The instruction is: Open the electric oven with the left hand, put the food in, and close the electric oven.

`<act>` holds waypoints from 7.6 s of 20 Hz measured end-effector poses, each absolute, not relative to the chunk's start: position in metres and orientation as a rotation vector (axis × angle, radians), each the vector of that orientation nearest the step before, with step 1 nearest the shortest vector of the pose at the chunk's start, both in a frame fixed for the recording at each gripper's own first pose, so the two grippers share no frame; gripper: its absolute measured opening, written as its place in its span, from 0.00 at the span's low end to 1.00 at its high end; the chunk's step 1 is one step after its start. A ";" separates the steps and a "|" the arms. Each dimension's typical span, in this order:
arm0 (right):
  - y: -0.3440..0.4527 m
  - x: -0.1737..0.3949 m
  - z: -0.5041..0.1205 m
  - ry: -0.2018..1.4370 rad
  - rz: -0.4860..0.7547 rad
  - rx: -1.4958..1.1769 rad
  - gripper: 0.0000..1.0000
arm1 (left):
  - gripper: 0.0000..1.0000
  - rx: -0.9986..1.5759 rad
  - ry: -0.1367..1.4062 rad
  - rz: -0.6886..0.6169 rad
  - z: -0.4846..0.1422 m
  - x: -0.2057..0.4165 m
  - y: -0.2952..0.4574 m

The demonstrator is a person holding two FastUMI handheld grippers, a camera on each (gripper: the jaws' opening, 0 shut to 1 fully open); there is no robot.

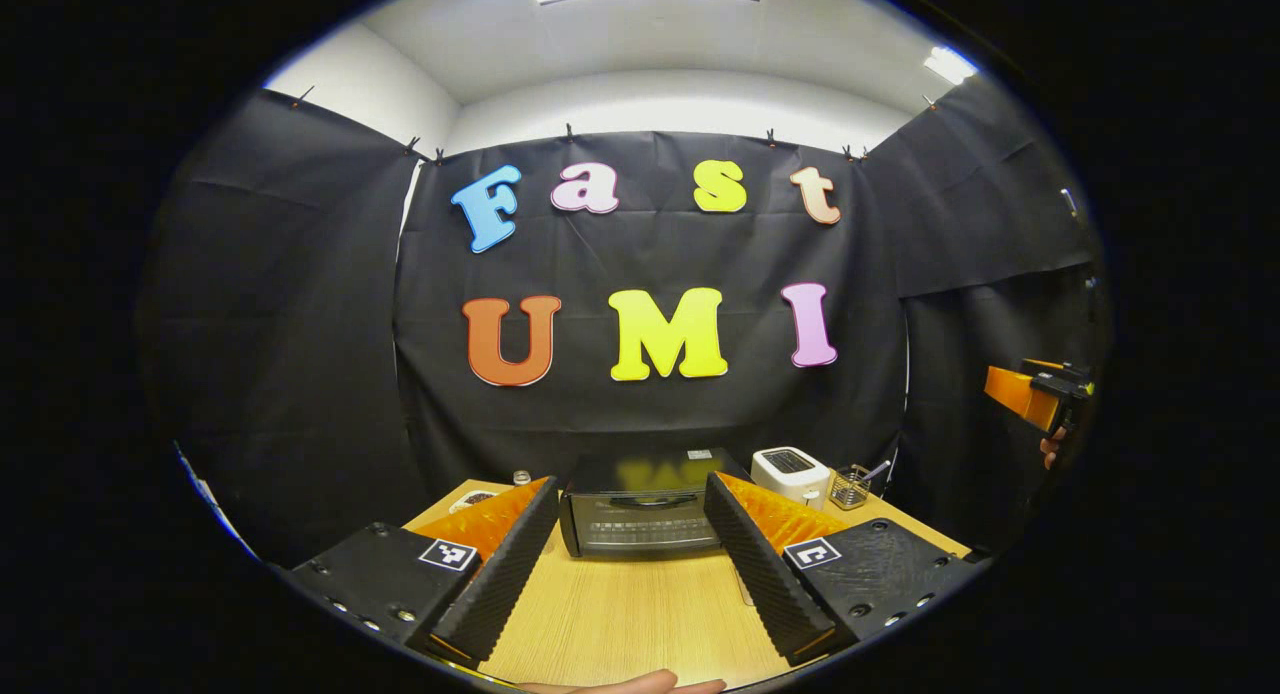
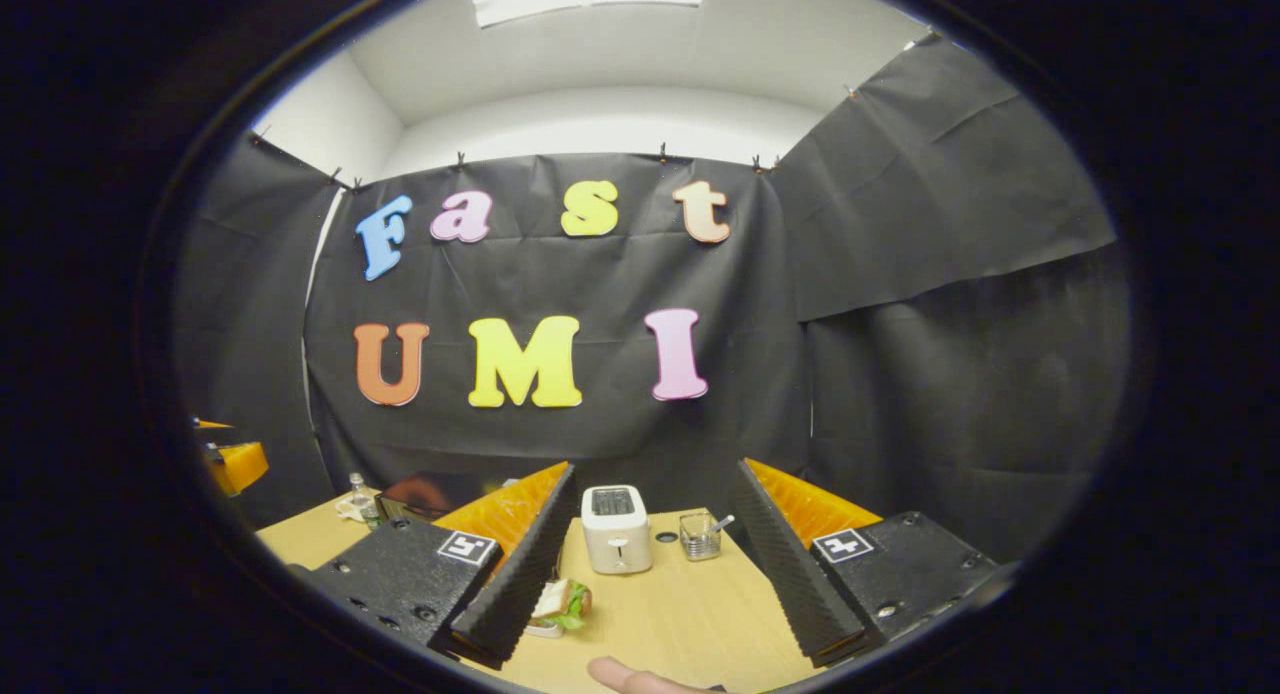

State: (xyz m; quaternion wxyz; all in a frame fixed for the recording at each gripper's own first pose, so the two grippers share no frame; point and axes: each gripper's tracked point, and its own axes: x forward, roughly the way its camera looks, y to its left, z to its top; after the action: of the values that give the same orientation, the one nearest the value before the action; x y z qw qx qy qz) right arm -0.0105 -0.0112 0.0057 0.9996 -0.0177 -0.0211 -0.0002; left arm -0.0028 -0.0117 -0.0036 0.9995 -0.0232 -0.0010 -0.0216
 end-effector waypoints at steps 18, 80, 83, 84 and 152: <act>0.009 0.025 0.022 -0.110 0.073 -0.066 1.00 | 0.96 -0.020 0.302 -0.113 -0.115 0.204 -0.045; 0.011 0.055 -0.065 0.071 0.080 -0.042 1.00 | 0.98 -0.066 0.567 -0.101 -0.349 0.117 -0.067; 0.016 0.063 -0.074 0.111 0.098 -0.035 1.00 | 0.96 -0.099 0.532 -0.104 -0.327 0.112 -0.061; 0.018 0.066 -0.079 0.129 0.106 -0.035 1.00 | 0.95 -0.092 0.504 -0.099 -0.314 0.111 -0.056; 0.333 0.165 -0.293 0.592 0.544 0.974 0.39 | 0.95 -0.046 -0.026 0.109 -0.064 -0.019 0.095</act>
State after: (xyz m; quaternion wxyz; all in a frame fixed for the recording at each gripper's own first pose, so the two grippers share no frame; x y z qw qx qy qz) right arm 0.1649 0.3328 -0.2926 0.8072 0.4552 0.2767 0.2543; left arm -0.0190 0.0952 -0.0639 0.9981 -0.0232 -0.0132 0.0547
